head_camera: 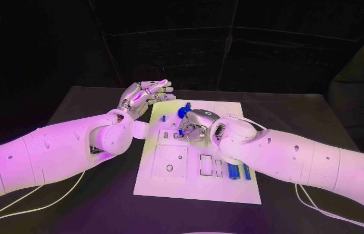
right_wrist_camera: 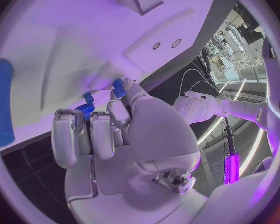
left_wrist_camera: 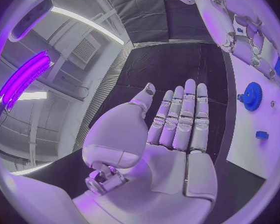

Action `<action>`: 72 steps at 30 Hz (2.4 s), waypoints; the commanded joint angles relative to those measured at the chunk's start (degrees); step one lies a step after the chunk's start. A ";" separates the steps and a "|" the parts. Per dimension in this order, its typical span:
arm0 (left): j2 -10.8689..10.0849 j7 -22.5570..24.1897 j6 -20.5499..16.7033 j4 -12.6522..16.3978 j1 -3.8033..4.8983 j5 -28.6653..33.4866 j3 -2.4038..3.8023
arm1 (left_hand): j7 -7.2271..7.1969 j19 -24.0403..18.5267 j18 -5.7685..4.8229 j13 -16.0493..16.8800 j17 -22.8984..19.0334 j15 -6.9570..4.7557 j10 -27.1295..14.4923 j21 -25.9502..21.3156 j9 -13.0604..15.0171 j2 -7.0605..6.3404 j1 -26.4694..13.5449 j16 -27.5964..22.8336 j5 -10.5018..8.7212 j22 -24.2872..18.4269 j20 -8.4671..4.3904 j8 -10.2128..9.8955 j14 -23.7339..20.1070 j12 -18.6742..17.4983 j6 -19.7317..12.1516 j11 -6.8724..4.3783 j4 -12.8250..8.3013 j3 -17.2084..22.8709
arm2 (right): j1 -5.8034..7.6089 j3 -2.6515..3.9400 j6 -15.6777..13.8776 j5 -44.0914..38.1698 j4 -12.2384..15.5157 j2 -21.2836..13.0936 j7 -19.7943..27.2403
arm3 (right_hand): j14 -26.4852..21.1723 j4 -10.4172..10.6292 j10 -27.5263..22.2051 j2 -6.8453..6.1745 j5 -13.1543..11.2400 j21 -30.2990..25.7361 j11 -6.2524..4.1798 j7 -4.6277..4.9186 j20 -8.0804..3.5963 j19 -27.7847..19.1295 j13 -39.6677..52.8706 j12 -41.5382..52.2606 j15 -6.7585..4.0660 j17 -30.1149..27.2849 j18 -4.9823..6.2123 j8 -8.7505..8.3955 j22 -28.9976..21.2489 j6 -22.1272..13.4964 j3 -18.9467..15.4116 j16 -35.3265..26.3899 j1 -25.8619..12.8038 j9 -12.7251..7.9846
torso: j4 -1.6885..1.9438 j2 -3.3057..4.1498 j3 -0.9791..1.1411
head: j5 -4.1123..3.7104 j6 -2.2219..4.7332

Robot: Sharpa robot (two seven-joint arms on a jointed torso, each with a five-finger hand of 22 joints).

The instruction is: Assemble the parts on the task board

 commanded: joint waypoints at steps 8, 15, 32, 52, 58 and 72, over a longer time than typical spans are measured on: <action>-0.07 0.05 0.53 0.08 0.10 -0.46 0.03 | -0.02 0.48 0.39 -0.09 0.07 0.01 0.48 0.19 -0.06 0.11 -0.26 0.09 0.19 -0.10 0.03 -0.32 0.41 -0.35 0.32 -0.01 0.04 -0.36 | -0.31 -0.32 4.38 -0.38 0.44 -0.54 -1.08 | 3.98 0.18 -0.58 -0.98 0.18 0.07 0.09 0.27 -0.29 1.03 -0.36 -0.55 -0.16 6.18 -0.57 0.16 8.19 -0.02 0.50 -0.41 -0.98 -0.20 | 0.01 0.01 -0.01 | -0.04 -0.04; -0.17 0.02 0.48 0.05 0.10 -0.46 0.03 | 0.01 0.50 0.39 -0.10 0.07 0.02 0.47 0.19 -0.07 0.14 -0.29 0.07 0.19 -0.11 0.04 -0.34 0.41 -0.38 0.32 0.01 0.06 -0.37 | -0.33 -0.32 4.12 -0.38 0.66 -0.50 -1.37 | 3.93 0.50 -0.72 -1.67 -0.01 0.02 0.20 0.41 -0.21 0.95 -0.57 -0.80 -0.07 5.95 -0.54 -0.03 8.09 -0.34 0.44 -0.57 -1.73 -0.34 | -0.02 0.01 0.00 | -0.05 -0.10; -0.31 -0.05 0.57 0.08 0.10 -0.46 0.03 | 0.02 0.51 0.38 -0.10 0.07 0.02 0.46 0.19 -0.07 0.16 -0.31 0.05 0.20 -0.12 0.04 -0.36 0.41 -0.41 0.32 0.02 0.07 -0.37 | -0.37 -0.32 2.34 -0.88 0.47 -0.42 -2.11 | 3.78 1.26 -2.04 -4.23 -0.12 -0.22 1.17 1.49 0.49 0.65 -2.20 -2.60 0.72 5.36 -0.45 -1.86 7.67 -3.85 -0.45 -1.07 -3.60 -0.91 | 0.04 0.03 0.00 | -0.13 -0.08; -0.31 -0.39 0.45 -0.37 0.08 -5.80 0.03 | -1.22 10.57 0.55 -0.02 3.34 -2.89 2.65 5.93 0.02 0.50 -0.62 4.06 0.24 1.93 -3.14 -1.00 11.03 -1.53 2.13 -1.63 -0.35 -0.45 | -0.47 -0.30 -13.29 3.31 3.53 -2.90 8.87 | 3.57 5.62 -7.37 -6.44 -0.88 -1.03 3.50 3.93 2.41 -0.45 -7.36 -6.78 2.72 5.23 -0.08 -3.64 6.17 -13.59 -9.75 -1.49 -4.84 -0.81 | -0.03 -0.08 0.11 | -0.01 0.02; -1.03 -4.54 -0.73 -0.16 0.09 -12.32 0.03 | -4.34 20.73 0.52 2.06 10.22 -7.44 13.30 13.56 0.35 0.08 -0.95 13.65 0.44 5.48 -7.51 -0.40 23.85 2.67 4.95 -5.66 -0.76 -0.32 | 0.18 -0.24 -14.48 7.40 8.87 -8.42 14.60 | 3.53 5.26 -7.21 -5.56 0.69 -1.15 3.32 3.70 2.40 -0.61 -7.13 -6.08 2.63 5.11 -0.02 -3.01 5.96 -13.53 -10.42 -1.63 -2.87 -0.71 | -0.11 -0.27 0.07 | 0.25 0.22; -1.36 -41.86 6.23 -1.26 2.83 -44.33 0.05 | -8.36 28.11 -1.25 19.75 69.11 -10.83 17.02 36.26 4.34 -1.71 -6.83 69.16 0.64 23.99 -11.16 7.95 25.05 23.27 6.14 -9.09 5.50 -5.35 | 6.06 -0.21 -12.48 33.50 14.22 -21.71 17.47 | 3.38 4.57 -5.44 -1.27 0.56 -1.83 2.00 2.30 1.31 -1.44 -5.57 -3.57 1.46 4.38 0.25 0.90 4.76 -8.81 -11.03 -2.40 1.22 -0.07 | -1.00 -1.75 0.81 | 0.91 0.24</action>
